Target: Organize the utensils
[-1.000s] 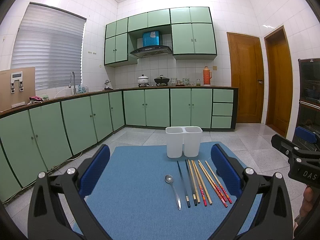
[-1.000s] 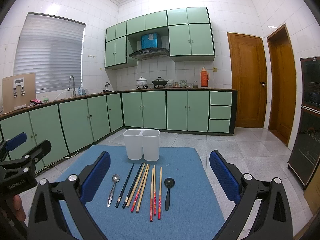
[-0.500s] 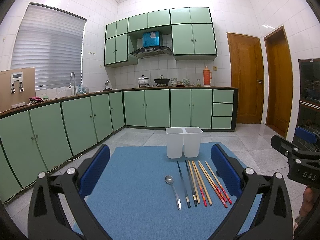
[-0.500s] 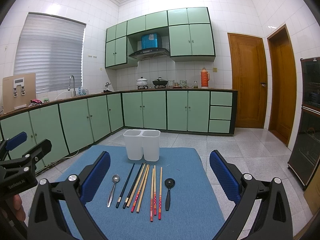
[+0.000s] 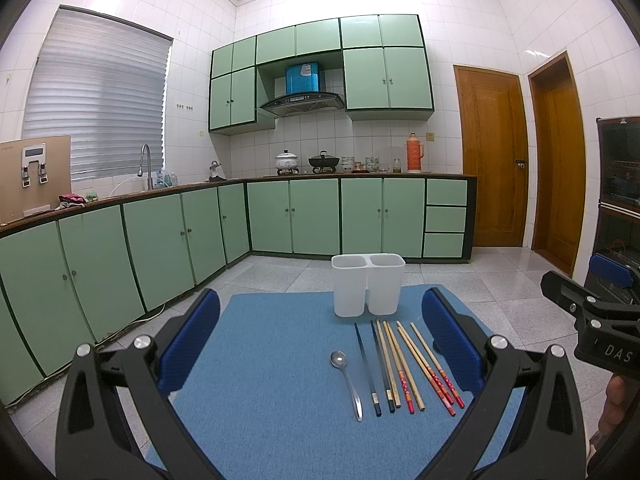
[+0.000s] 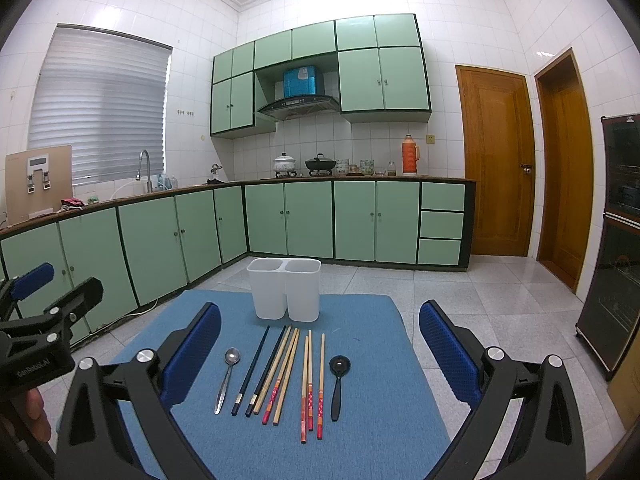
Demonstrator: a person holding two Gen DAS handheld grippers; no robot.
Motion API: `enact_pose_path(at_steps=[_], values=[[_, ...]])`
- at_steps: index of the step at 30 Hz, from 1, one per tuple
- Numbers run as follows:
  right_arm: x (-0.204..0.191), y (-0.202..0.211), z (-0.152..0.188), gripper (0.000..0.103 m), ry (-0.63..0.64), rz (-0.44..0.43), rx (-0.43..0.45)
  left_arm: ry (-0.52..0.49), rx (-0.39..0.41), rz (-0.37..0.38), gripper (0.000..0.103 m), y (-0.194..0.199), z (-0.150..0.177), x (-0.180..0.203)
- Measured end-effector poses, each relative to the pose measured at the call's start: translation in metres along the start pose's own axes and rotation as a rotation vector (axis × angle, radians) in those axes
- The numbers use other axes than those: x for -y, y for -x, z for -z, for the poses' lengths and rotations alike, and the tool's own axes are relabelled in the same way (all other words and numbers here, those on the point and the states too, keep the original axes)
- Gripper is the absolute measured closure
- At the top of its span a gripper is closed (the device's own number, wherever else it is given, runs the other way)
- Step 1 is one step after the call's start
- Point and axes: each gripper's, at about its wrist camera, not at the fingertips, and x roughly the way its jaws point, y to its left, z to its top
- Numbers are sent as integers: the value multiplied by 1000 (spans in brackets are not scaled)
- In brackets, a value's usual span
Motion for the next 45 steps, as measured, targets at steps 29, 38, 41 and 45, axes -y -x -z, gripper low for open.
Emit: enact_pose_path(at_steps=[29, 38, 41, 45], values=[[0, -1, 1, 6, 2, 0, -1, 0, 1, 1, 5, 0, 1, -1], [1, -1, 2, 6, 2, 0, -2, 0, 0, 1, 5, 0, 1, -1], [1, -2, 2, 6, 1, 1, -5, 1, -3, -1, 5, 3, -1, -4], [5, -6, 2, 6, 3, 5, -21, 0, -19, -7, 5, 1, -1, -9]])
